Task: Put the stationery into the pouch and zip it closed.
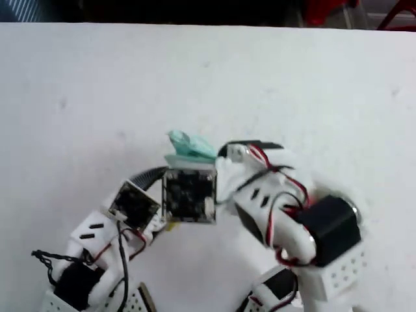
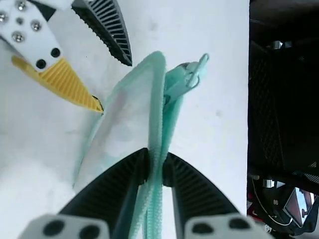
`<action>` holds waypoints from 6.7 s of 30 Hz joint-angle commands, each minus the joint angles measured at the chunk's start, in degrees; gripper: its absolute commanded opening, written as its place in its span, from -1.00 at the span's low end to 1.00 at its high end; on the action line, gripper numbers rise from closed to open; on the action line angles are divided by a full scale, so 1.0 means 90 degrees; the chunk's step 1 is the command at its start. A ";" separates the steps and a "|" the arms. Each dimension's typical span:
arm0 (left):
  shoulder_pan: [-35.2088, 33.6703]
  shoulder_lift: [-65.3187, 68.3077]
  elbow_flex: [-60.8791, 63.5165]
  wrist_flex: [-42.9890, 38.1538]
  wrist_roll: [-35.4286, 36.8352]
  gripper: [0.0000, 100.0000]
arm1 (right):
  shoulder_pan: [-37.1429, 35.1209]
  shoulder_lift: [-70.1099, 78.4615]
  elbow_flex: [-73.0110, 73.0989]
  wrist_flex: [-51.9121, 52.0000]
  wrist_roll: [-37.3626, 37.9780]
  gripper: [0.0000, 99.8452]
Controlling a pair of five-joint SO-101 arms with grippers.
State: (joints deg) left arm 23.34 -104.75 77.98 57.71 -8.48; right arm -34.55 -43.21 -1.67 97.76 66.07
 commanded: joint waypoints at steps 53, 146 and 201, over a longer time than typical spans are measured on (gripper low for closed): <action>0.2037 0.0024 -0.1836 0.1621 -0.0254 -0.71 | -0.1040 -0.0210 0.0537 0.0083 0.0957 -0.96; 0.3121 0.0024 -0.0996 0.0713 -0.0254 -0.96 | -0.1001 -0.0347 0.1465 -0.0923 -0.0381 -0.84; 0.2105 0.0024 -0.0742 0.0244 -0.0205 -0.96 | -0.1646 -0.1079 0.2120 -0.2212 -0.3419 -0.96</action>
State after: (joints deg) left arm 43.21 -105.01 70.86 60.35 -10.07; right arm -51.08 -53.14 17.93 79.30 35.30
